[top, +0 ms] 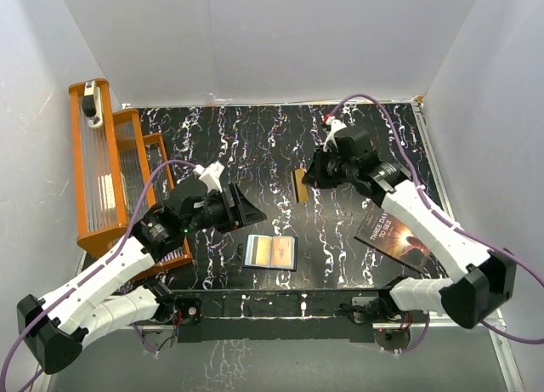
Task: Put the credit cards into the card holder
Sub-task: Pick up the credit card from the storage box.
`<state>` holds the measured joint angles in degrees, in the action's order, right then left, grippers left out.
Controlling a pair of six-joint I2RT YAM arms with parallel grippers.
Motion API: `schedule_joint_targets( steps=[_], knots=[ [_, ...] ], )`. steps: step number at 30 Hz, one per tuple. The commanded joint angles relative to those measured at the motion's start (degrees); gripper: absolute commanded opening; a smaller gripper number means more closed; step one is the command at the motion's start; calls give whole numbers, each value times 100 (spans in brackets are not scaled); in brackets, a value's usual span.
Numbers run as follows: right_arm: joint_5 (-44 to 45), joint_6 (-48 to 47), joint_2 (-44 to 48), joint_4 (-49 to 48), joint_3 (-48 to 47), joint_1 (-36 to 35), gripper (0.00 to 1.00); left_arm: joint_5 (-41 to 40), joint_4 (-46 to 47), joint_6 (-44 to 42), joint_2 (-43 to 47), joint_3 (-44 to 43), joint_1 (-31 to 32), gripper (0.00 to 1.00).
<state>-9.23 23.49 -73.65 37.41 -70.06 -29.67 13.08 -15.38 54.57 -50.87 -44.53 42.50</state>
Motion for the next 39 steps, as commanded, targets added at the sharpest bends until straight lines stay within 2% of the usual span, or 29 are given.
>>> schedule_joint_targets(
  steps=[1, 9, 15, 18, 23, 26, 28, 34, 39],
  knots=[
    [-947, 887, 758, -941, 492, -65, 0, 115, 564, 348, 50, 15, 21, 64],
    [-1955, 2480, 2017, -2175, 1637, -69, 0, 630, 1590, 1015, 30, 185, 21, 56],
    [-2240, 3292, 2382, -2892, 2040, -74, 0, 1067, 2521, 1147, -203, 241, 21, 56],
    [-2369, 3503, 2416, -3198, 2216, -73, 0, 1193, 2910, 1215, -298, 313, 21, 52],
    [-2423, 3530, 2387, -3288, 2355, -69, 0, 1233, 3218, 1384, -319, 442, 21, 36],
    [-2376, 3445, 2388, -3201, 2430, -74, 0, 1236, 3334, 1453, -294, 557, 21, 18],
    [-2335, 3443, 2422, -3196, 2521, -72, 0, 1221, 3345, 1470, -288, 602, 21, 0],
    [-2166, 3406, 2415, -3089, 2648, -71, 0, 1161, 3043, 1341, -329, 618, 21, 0],
    [-1962, 3225, 2400, -2771, 2645, -72, 18, 934, 2567, 1271, -239, 633, 18, 0]
  ],
)
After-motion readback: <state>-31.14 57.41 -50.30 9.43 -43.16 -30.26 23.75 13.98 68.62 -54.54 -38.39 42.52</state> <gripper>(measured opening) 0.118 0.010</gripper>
